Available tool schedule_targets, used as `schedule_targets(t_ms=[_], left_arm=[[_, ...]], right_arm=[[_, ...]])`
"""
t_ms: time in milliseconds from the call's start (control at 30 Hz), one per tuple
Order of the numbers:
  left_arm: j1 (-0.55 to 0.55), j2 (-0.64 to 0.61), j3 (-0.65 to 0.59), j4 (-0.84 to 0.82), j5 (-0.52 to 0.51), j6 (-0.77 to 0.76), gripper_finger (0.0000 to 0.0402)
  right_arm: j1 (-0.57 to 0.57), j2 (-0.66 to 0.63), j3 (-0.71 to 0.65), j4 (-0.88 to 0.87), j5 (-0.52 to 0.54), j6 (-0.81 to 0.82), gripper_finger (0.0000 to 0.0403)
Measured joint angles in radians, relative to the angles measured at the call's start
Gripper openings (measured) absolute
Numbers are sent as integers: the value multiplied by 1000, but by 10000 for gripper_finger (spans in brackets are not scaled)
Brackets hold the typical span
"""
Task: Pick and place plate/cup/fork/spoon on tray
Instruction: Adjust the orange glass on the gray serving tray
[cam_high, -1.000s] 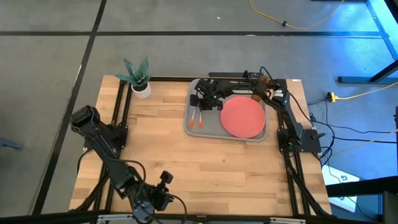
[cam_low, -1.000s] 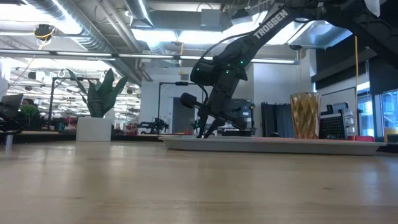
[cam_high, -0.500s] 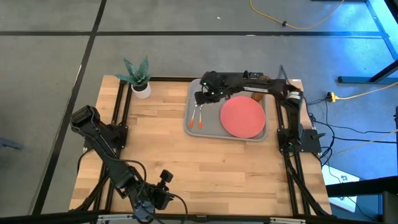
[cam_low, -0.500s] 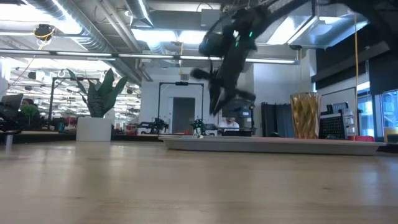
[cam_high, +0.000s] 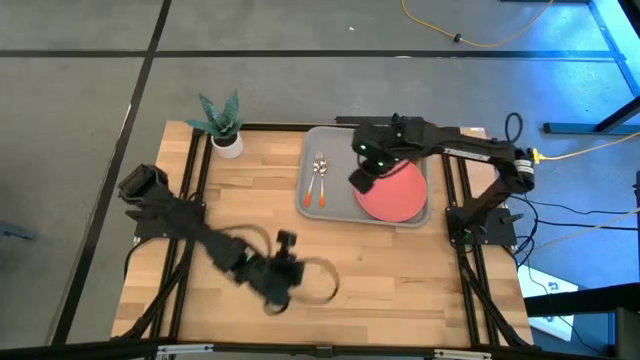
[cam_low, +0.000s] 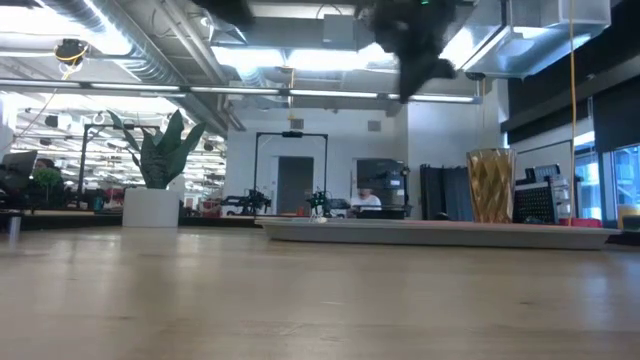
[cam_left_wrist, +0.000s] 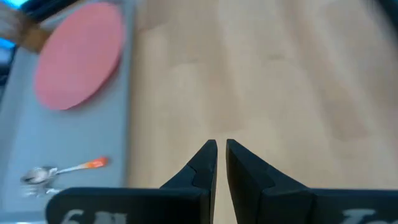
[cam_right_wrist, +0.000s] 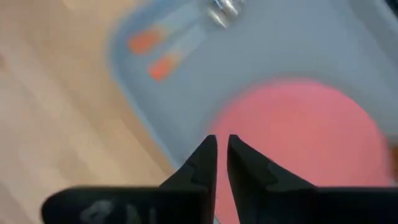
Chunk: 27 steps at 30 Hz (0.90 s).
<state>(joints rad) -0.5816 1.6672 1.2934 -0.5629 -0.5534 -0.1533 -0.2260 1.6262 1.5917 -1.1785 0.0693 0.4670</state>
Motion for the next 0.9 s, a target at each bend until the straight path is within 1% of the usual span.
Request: schedule_targets(t_ms=[100, 167, 267, 367, 433, 533, 633, 700, 767, 833, 900], left_arm=[[125, 0, 0, 20, 70, 90, 27], [209, 0, 0, 65, 130, 158, 27], [339, 0, 0, 124, 269, 248, 27], [463, 0, 0, 166, 417, 300, 18], [537, 0, 0, 189, 472, 304, 7], [635, 0, 0, 225, 535, 278, 2], [720, 0, 0, 261, 671, 263, 1], [758, 7, 1, 294, 738, 267, 1], [778, 24, 2, 337, 772, 271, 1], [791, 32, 0, 352, 795, 324, 1], [791, 43, 3, 384, 771, 398, 1]], right_arm=[[20, -19, 0, -154, 93, 35, 39], [32, -22, 0, -239, 173, 56, 39], [42, -22, -3, -341, 251, 83, 36], [42, -25, -38, -362, 264, 105, 17], [42, -37, -77, -367, 263, 105, 7], [42, -76, -162, -376, 250, 139, 6], [42, -143, -279, -370, 236, 203, 4], [44, -203, -364, -328, 225, 255, 4], [48, -264, -452, -235, 213, 290, 4], [56, -326, -532, -126, 172, 295, 4], [71, -377, -600, -16, 135, 312, 4]])
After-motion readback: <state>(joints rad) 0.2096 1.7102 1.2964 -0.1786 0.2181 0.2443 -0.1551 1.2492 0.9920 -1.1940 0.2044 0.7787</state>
